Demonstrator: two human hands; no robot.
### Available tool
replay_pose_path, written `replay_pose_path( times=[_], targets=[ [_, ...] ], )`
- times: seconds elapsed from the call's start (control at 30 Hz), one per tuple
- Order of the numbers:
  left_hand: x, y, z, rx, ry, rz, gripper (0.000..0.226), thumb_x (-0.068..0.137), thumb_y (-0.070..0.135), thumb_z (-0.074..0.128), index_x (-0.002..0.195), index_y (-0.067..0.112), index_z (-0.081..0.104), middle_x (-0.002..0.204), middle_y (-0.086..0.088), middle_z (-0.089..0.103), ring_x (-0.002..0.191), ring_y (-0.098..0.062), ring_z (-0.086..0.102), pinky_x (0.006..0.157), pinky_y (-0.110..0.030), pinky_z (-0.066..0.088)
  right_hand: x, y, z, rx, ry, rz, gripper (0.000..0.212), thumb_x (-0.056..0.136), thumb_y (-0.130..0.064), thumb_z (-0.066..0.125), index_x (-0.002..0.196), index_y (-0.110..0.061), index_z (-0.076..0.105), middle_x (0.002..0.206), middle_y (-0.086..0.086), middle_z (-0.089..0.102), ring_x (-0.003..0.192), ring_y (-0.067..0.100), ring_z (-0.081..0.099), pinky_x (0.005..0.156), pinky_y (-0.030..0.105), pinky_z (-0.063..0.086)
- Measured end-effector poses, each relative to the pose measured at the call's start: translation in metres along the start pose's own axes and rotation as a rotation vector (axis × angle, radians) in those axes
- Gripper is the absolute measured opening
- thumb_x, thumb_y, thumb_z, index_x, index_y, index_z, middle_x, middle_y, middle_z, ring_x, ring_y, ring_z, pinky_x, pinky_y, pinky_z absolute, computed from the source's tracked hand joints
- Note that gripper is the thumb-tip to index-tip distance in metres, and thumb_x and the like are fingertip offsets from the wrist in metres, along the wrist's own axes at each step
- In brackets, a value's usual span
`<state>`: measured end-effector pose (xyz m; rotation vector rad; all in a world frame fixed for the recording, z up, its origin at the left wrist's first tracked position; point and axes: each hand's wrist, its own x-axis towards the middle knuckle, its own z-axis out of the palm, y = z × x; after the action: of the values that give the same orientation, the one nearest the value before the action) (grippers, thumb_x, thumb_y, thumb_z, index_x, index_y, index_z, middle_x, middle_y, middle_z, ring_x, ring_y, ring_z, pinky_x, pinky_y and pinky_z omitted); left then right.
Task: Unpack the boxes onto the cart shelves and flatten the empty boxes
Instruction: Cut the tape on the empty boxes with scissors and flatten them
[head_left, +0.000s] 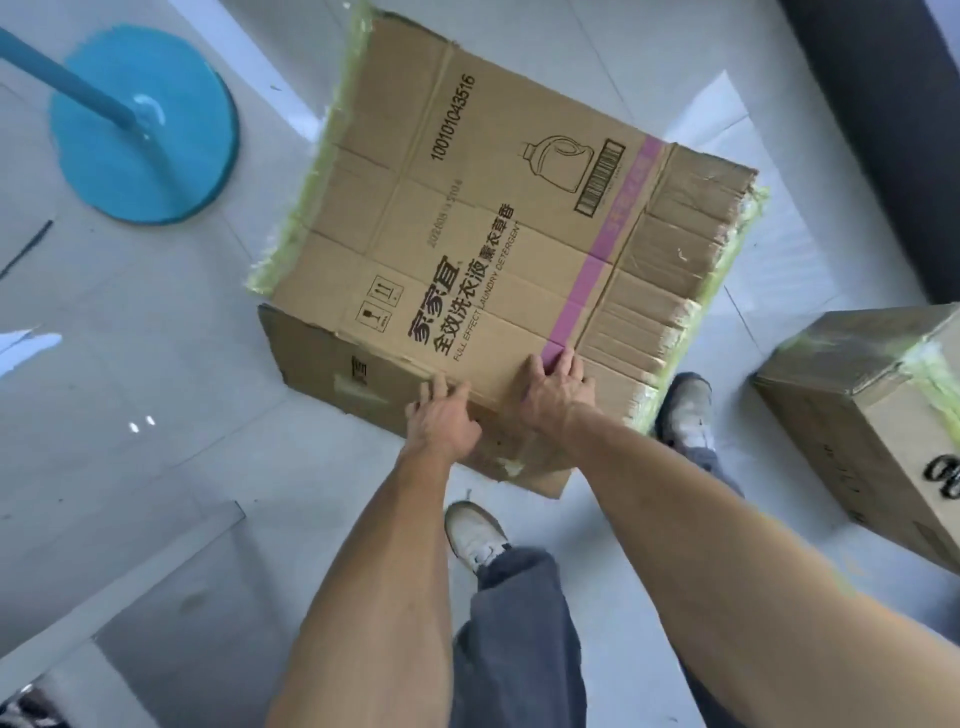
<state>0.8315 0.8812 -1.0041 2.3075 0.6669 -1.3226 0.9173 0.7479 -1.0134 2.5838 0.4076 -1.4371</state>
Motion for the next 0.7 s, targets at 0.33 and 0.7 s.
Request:
replay_pose_path(
  times=[0.33,0.7],
  targets=[
    [0.102,0.064,-0.021,-0.313,-0.011,-0.239,0.068,0.094,0.021,0.061,0.153,0.026,0.027,0.153,-0.016,0.035,0.133,-0.037,0.044,0.108,-0.05,0.04,0.107,0.055,-0.077,-0.215,-0.177,-0.174,0.057,0.098,-0.031,0.042,0.151,-0.016,0.026,0.152,0.022,0.027,0.139,0.036,0.031,0.106,0.049,0.041],
    [0.16,0.128,0.106,-0.813,-0.088,-0.621,0.052,0.098,0.03,0.047,0.144,0.008,0.037,0.137,-0.022,0.051,0.124,-0.037,0.049,0.102,-0.04,0.04,0.177,0.114,-0.027,-0.445,-0.22,-0.237,0.052,0.094,-0.017,0.041,0.145,-0.012,0.033,0.15,0.026,0.022,0.135,0.04,0.03,0.106,0.049,0.039]
  ],
)
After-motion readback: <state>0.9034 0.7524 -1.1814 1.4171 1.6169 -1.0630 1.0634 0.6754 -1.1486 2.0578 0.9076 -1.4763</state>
